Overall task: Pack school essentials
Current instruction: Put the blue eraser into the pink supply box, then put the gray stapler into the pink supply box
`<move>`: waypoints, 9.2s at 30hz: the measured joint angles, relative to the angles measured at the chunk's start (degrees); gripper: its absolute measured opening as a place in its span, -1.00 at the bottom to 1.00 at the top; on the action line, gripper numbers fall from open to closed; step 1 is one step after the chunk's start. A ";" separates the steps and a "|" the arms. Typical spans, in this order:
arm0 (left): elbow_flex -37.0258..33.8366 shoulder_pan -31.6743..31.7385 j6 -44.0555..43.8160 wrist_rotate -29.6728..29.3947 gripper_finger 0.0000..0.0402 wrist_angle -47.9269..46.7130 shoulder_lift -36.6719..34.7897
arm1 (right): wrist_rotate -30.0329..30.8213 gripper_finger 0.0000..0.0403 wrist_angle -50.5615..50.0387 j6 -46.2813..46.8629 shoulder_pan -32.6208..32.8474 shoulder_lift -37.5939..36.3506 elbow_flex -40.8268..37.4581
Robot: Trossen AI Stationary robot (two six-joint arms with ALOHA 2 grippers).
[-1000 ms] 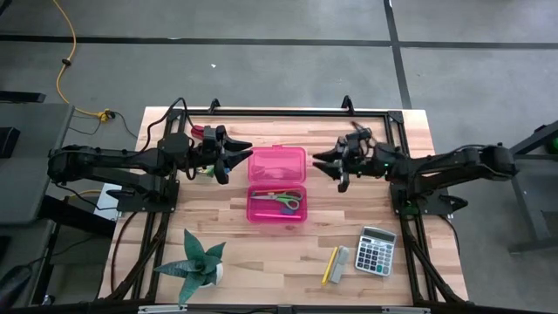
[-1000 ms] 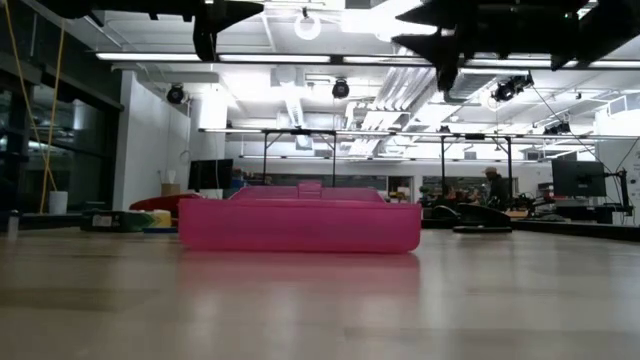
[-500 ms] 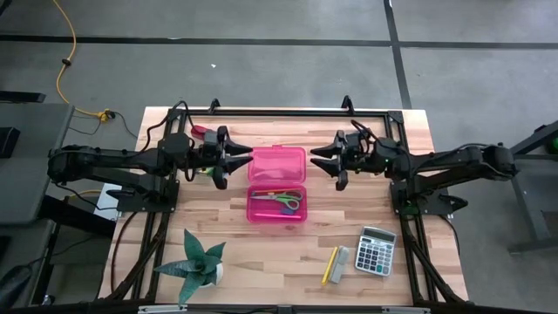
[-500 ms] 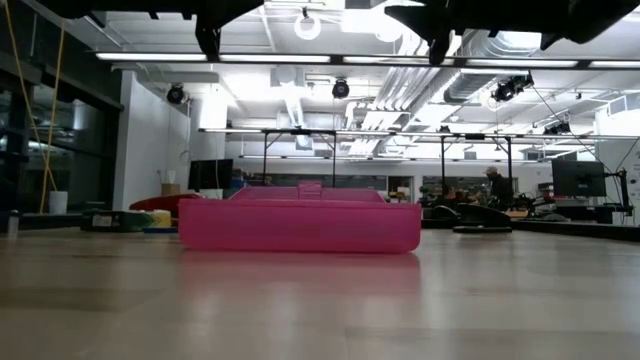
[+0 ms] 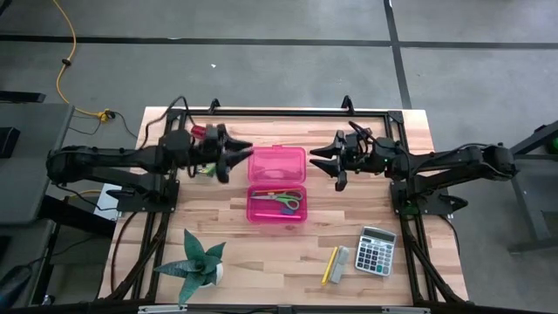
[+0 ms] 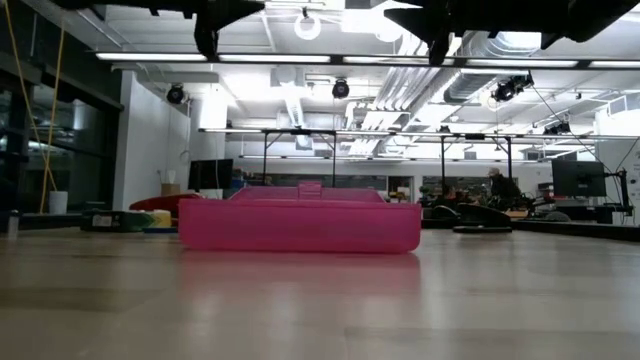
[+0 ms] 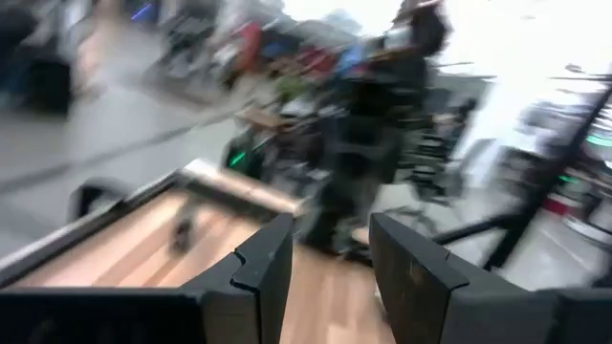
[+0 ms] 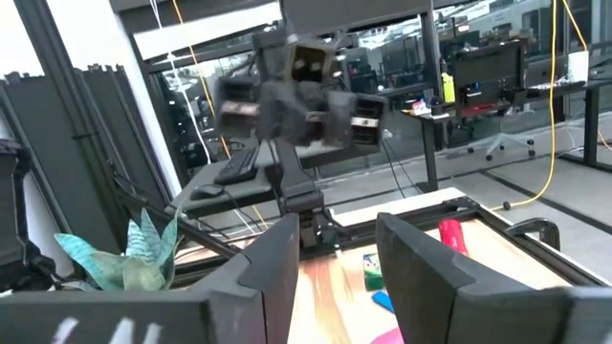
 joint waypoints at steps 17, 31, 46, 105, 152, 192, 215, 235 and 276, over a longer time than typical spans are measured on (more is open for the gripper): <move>16.11 17.48 -1.96 1.88 -0.36 -70.03 24.06 | 0.00 -0.33 -4.11 2.23 0.00 0.02 0.03; 16.15 17.74 9.98 1.92 -0.36 -67.51 40.80 | 0.01 -0.33 -4.35 2.54 0.00 0.02 0.03; 16.39 17.85 12.61 2.99 -0.36 -64.84 44.91 | 0.02 -0.33 -5.30 3.43 0.00 0.04 0.03; -5.44 4.08 -4.71 13.37 -0.67 2.99 -6.21 | 0.02 -0.33 -6.22 2.54 0.00 0.04 0.03; 18.64 -8.88 12.12 7.16 -0.66 -38.04 44.22 | 0.02 -0.33 -6.27 2.51 0.00 0.04 0.03; 5.70 0.04 7.04 1.87 0.04 -7.88 -0.59 | 0.02 -0.33 -6.47 3.23 0.00 0.04 0.05; -12.26 -0.86 -3.20 1.42 0.04 8.51 -9.53 | 0.02 -0.33 -6.22 1.90 0.00 0.04 0.05; -12.24 -0.86 -3.39 -0.07 0.04 8.12 -9.51 | -16.71 -0.33 -40.51 40.95 10.09 3.68 10.26; -12.22 -0.82 -0.18 -0.07 0.04 2.36 -9.49 | 12.78 -0.33 -92.83 102.61 48.69 38.40 50.02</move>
